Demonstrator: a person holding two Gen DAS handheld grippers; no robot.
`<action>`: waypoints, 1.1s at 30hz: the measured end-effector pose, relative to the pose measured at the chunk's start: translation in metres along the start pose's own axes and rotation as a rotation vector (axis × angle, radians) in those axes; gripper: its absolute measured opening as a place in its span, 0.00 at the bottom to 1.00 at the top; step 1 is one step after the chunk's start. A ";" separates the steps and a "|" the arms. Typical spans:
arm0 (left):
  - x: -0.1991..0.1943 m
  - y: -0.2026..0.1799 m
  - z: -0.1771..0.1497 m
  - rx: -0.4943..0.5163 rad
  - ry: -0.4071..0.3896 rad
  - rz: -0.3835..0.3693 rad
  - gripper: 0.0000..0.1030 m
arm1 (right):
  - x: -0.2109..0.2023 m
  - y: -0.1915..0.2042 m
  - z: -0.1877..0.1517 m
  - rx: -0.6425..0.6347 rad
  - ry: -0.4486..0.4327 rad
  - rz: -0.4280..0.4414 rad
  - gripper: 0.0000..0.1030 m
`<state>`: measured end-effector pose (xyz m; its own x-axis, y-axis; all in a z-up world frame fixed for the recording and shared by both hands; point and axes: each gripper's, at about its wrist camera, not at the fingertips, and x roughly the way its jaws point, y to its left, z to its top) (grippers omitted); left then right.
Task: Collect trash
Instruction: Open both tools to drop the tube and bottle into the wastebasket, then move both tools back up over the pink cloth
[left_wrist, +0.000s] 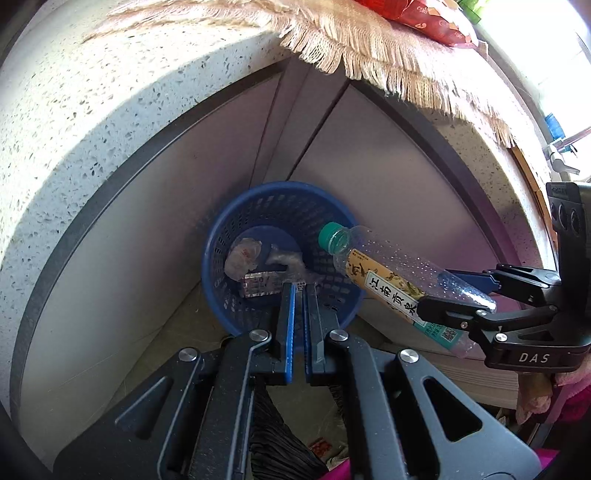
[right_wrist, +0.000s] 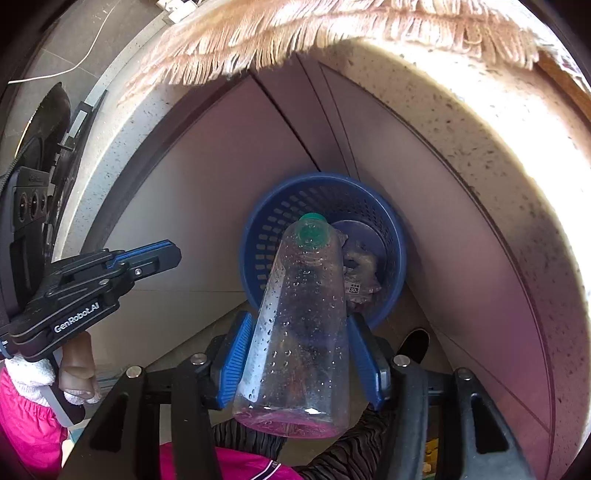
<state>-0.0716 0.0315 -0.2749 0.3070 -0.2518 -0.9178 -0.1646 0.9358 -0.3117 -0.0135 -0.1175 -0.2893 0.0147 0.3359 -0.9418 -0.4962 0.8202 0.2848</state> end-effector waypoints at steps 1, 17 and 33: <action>0.000 0.001 0.001 -0.001 0.000 0.001 0.01 | 0.001 0.002 0.000 -0.004 0.001 -0.003 0.54; -0.019 -0.002 0.007 0.004 -0.033 0.029 0.01 | -0.015 0.003 0.006 -0.025 -0.021 0.008 0.56; -0.057 -0.011 0.032 -0.014 -0.131 0.054 0.44 | -0.081 0.008 0.007 -0.148 -0.139 0.015 0.82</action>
<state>-0.0570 0.0439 -0.2112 0.4171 -0.1655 -0.8937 -0.1973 0.9434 -0.2668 -0.0125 -0.1353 -0.2093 0.1207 0.4163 -0.9012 -0.6196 0.7409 0.2593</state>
